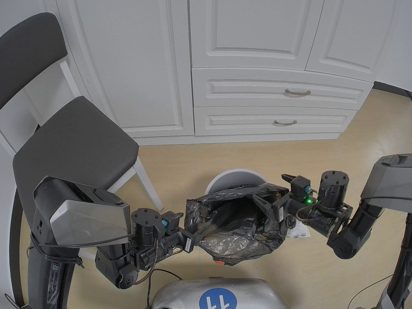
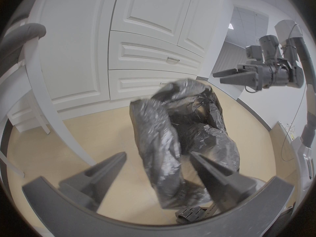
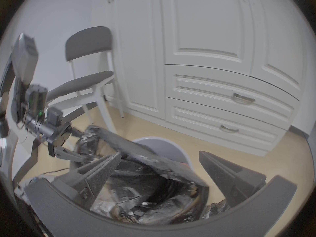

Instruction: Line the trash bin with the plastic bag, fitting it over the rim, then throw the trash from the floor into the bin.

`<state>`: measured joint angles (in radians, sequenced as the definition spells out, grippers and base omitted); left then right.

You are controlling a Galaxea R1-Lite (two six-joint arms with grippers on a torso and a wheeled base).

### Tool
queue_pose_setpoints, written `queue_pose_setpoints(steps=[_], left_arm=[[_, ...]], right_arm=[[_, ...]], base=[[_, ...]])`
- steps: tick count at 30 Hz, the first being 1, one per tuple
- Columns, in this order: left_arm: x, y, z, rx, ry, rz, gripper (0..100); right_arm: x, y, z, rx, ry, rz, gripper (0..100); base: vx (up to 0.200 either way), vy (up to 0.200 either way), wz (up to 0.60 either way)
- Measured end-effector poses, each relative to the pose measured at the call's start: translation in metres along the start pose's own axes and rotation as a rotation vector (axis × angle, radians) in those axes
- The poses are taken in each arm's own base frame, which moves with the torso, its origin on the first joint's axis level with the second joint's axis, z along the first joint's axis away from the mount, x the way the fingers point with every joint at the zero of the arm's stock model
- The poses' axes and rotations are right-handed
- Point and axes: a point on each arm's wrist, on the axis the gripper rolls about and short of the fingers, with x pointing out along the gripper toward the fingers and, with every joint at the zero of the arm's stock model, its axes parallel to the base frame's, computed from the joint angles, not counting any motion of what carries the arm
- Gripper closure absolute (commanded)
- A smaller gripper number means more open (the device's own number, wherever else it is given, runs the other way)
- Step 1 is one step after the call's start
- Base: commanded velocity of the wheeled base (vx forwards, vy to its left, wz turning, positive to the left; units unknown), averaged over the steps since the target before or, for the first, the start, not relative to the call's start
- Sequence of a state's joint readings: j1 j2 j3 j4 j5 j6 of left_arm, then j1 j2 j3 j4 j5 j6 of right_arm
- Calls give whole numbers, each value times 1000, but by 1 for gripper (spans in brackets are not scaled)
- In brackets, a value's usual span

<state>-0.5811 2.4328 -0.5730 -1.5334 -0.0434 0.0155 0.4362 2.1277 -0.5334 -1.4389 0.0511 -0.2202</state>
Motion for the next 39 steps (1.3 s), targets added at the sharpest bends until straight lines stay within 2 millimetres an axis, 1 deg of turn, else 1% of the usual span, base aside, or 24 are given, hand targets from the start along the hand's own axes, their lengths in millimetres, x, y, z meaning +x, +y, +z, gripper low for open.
queue_pose_setpoints(steps=[2, 4, 8, 12, 16, 21, 26, 28, 33, 34, 39], left_arm=[[-4, -2, 3, 7, -3, 5, 0], [-11, -5, 8, 16, -7, 4, 0], [-25, -12, 18, 46, -16, -8, 0], [-36, -16, 26, 81, -31, -19, 0], [-43, -19, 32, 104, -43, -25, 0], [-49, -20, 38, 116, -59, -26, 0], [-50, -21, 41, 120, -68, -24, 0], [-50, -21, 41, 121, -69, -23, 0], [-50, -21, 41, 121, -69, -22, 0], [-50, -21, 41, 121, -70, -22, 0], [-49, -21, 40, 122, -65, -23, 0]], right_arm=[[0, 11, -3, -45, -4, 31, 0], [1, 17, -7, -101, 5, 52, 0], [6, 22, -11, -233, 17, 89, 0], [14, 22, -16, -357, 74, 131, 0], [30, 12, -13, -427, 120, 141, 0], [48, -2, -3, -443, 159, 135, 0], [67, -16, 8, -447, 157, 109, 0], [75, -20, 8, -447, 154, 102, 0], [91, -25, 0, -438, 209, 120, 0], [94, -25, -1, -434, 215, 129, 100], [105, -29, -3, -423, 209, 137, 100]], base=[[0, 0, 0], [0, 0, 0], [0, 0, 0], [0, 0, 0], [0, 0, 0], [0, 0, 0], [0, 0, 0], [0, 0, 0], [0, 0, 0], [0, 0, 0], [0, 0, 0]])
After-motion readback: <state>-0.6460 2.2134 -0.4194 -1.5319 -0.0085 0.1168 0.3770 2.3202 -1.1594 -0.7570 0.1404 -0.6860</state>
